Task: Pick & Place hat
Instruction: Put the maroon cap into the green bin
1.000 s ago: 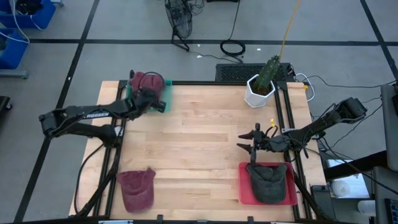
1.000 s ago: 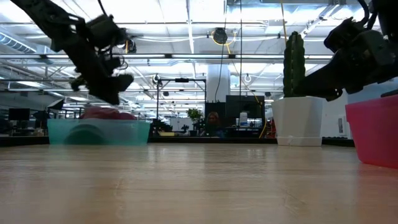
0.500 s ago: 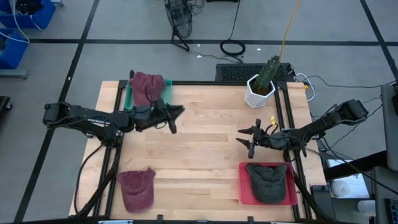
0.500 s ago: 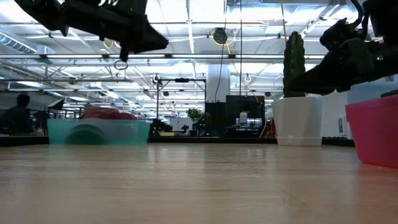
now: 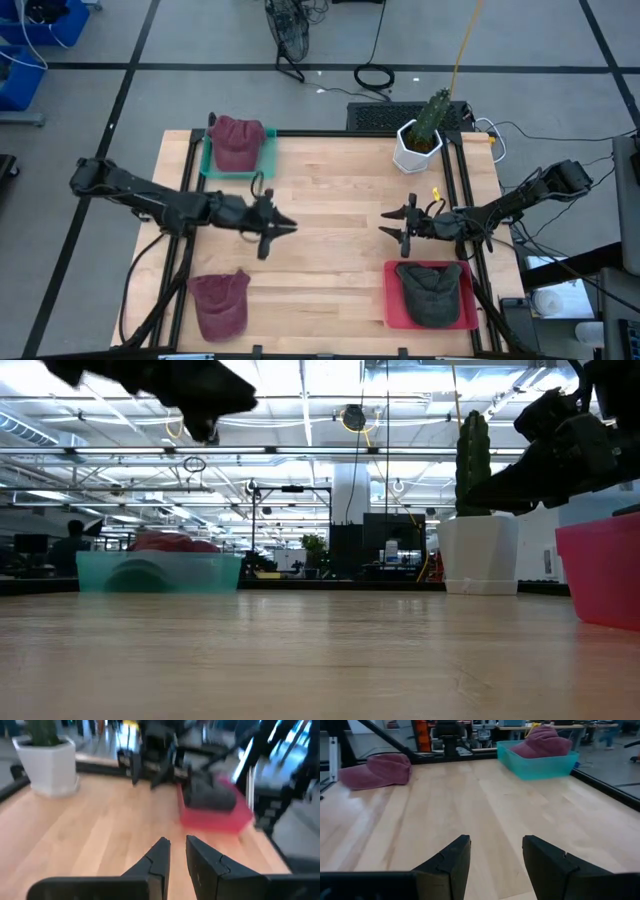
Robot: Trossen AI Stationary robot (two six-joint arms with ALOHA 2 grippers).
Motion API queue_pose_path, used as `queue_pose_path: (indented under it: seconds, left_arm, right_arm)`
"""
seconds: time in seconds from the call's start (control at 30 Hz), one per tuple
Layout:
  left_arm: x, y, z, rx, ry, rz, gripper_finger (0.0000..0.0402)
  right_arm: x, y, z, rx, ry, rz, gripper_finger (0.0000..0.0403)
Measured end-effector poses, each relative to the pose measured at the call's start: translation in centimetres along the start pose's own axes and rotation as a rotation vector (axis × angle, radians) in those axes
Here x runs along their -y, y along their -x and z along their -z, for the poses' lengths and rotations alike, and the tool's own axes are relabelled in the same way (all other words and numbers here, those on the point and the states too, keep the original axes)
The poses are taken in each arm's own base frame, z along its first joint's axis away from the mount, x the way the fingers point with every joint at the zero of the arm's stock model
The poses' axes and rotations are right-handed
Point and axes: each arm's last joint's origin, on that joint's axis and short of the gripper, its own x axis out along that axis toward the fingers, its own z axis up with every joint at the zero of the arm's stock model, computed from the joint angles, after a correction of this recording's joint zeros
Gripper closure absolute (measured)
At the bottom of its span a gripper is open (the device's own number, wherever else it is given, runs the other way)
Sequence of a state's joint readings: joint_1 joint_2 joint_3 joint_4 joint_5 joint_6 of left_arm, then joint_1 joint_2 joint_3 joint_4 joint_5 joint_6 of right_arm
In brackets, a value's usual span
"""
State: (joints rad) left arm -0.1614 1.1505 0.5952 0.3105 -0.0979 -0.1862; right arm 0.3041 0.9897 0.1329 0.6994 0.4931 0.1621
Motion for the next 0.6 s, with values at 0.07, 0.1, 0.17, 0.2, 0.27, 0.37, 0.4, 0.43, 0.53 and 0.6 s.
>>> queue_pose_path:
  seconds: [0.07,0.1,0.17,0.2,0.27,0.37,0.4,0.43,0.53,0.6]
  left_arm:
    - [1.7,0.3,-0.7,-0.101,-0.034,-0.040,0.0337]
    - [2.6,0.6,-1.1,-0.159,-0.060,-0.072,0.0337]
    - [4.0,0.9,-2.0,-0.267,-0.100,-0.143,0.0337]
    - [4.7,1.1,-2.5,-0.309,-0.105,-0.164,0.0337]
    - [5.6,1.7,-3.2,-0.396,-0.095,-0.183,0.0337]
    - [6.5,2.3,-4.1,-0.503,-0.003,-0.167,0.0337]
    - [6.6,2.5,-4.0,-0.554,0.033,-0.164,0.0337]
    - [6.8,2.8,-3.8,-0.616,0.073,-0.163,0.0337]
    - [7.5,3.0,-3.0,-0.762,0.216,-0.123,0.0336]
    - [8.2,3.1,-2.3,-0.852,0.306,-0.094,0.0336]
  right_arm:
    - [0.0,0.0,0.0,-0.001,-0.006,-0.004,0.0238]
    - [0.0,0.0,0.0,-0.001,-0.007,-0.004,0.0238]
    - [-0.1,0.0,0.0,-0.001,-0.009,-0.016,0.0238]
    - [-0.1,0.0,0.0,-0.001,-0.010,-0.027,0.0238]
    - [-0.1,0.0,-0.1,0.004,-0.013,-0.031,0.0238]
    - [-0.2,0.0,-0.1,-0.001,-0.017,-0.058,0.0238]
    - [-0.2,0.0,-0.1,-0.001,-0.018,-0.075,0.0238]
    - [-0.3,0.0,-0.1,0.000,-0.019,-0.085,0.0238]
    - [-0.4,0.0,-0.1,0.001,-0.022,-0.109,0.0238]
    - [-0.4,0.0,-0.2,0.007,-0.024,-0.110,0.0238]
